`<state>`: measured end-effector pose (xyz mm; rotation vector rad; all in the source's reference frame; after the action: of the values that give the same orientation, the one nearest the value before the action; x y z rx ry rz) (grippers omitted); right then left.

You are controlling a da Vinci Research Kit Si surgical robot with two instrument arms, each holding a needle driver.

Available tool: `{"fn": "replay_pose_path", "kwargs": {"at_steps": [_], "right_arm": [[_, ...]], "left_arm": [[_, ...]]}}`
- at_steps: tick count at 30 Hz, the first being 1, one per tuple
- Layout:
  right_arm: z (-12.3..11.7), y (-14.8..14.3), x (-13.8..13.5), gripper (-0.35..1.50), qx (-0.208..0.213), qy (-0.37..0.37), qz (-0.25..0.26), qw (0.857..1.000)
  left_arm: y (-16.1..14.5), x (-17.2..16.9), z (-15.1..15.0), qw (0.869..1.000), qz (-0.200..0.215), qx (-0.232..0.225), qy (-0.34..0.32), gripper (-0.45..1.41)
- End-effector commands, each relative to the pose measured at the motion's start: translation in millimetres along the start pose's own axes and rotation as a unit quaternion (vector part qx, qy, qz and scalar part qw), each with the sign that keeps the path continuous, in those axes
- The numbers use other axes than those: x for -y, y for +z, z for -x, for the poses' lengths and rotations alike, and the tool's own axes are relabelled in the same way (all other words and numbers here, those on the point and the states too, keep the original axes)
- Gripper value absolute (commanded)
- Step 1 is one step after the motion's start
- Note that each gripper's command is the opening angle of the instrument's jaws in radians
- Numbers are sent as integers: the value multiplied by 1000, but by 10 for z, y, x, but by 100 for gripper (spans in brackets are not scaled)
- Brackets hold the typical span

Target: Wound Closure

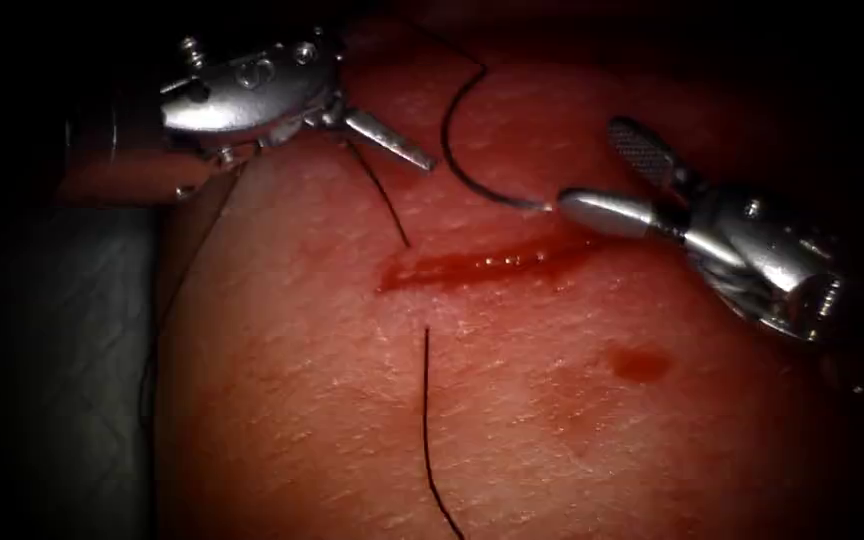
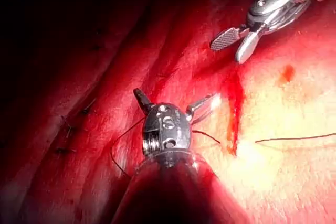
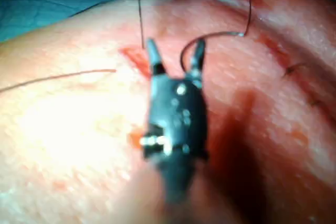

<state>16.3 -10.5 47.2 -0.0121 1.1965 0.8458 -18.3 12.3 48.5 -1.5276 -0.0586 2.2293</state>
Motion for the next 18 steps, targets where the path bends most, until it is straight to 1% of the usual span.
{"fn": "replay_pose_path", "kwargs": {"at_steps": [1,2,3,5,6,7,8,13,18], "right_arm": [[8,1,4,88,0,-39,6,999],[7,0,4,78,1,-72,9,997],[7,0,5,78,3,-98,13,995],[6,-1,6,80,7,-125,21,992],[6,-1,6,85,15,-129,22,991],[5,-1,7,88,37,-136,16,990],[5,-1,8,88,41,-136,12,990],[4,-1,10,95,32,-153,-11,988],[5,-4,14,101,35,-154,-21,987]], "left_arm": [[3,-7,4,1000,6,-3,6,108],[-2,-14,5,1000,15,-8,12,104],[-8,-24,8,999,30,-17,19,101],[-17,-37,14,998,43,-24,33,94],[-23,-44,18,998,46,-25,39,93],[-27,-49,22,998,48,-25,43,91],[-30,-54,26,997,50,-26,48,89],[-34,-78,48,993,50,-28,107,89],[-28,-105,63,983,51,-33,172,89]]}}
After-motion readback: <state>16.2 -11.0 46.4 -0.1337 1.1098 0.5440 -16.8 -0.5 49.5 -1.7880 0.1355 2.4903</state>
